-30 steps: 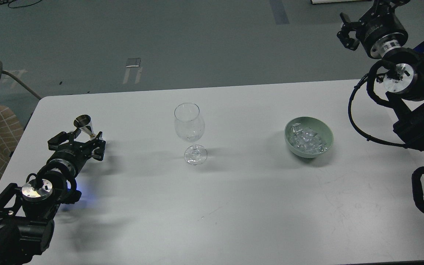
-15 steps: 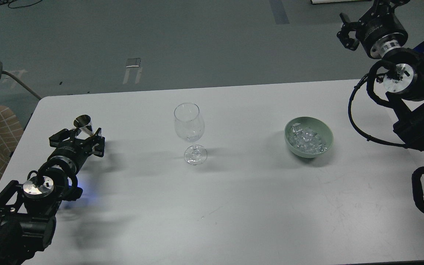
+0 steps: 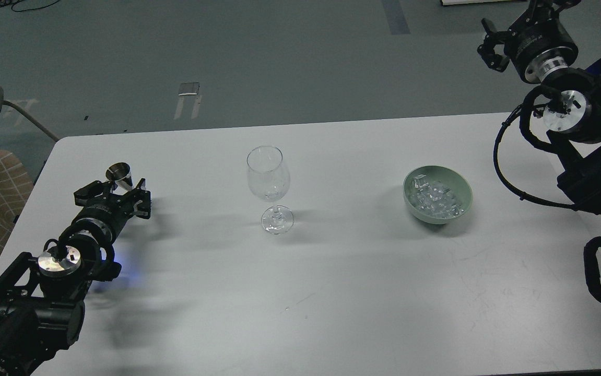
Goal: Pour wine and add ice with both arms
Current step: 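Lift the jigger upright with the left gripper, then carry the jigger over the wine glass with the left gripper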
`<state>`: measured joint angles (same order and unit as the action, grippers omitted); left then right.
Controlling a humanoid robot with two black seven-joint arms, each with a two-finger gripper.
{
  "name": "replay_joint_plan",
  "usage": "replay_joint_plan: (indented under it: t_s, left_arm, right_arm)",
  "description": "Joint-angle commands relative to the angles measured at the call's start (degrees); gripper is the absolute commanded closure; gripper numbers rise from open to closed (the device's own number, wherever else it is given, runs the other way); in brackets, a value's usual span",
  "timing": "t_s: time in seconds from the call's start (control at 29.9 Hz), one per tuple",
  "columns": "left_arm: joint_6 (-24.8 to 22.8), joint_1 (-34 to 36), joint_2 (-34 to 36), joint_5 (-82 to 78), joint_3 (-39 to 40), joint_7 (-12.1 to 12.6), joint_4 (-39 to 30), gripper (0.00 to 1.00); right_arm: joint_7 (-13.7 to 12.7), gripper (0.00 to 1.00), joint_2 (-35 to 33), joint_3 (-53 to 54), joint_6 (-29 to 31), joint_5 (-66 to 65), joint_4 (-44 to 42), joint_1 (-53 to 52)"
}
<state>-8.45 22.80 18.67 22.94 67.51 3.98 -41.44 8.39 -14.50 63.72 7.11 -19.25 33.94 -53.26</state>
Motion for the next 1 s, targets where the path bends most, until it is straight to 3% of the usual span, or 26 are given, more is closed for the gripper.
replay_joint_plan:
  t_s: [0.0, 0.57, 0.97]
  left_arm:
    - [-0.1, 0.0, -0.1, 0.0, 0.0, 0.1, 0.0, 0.61]
    - [-2.6, 0.0, -0.1, -0.1, -0.1, 0.1, -0.1, 0.73]
    - [-4.3, 2.0, -0.7, -0.1, 0.1, 0.1, -0.6, 0.75]
  right_arm:
    - [0.0, 0.0, 0.0, 0.0, -0.1, 0.0, 0.1, 0.0]
    - [0.0, 0.0, 0.0, 0.0, 0.0, 0.0, 0.1, 0.0]
    - [0.0, 0.0, -0.1, 0.0, 0.0, 0.0, 0.1, 0.0]
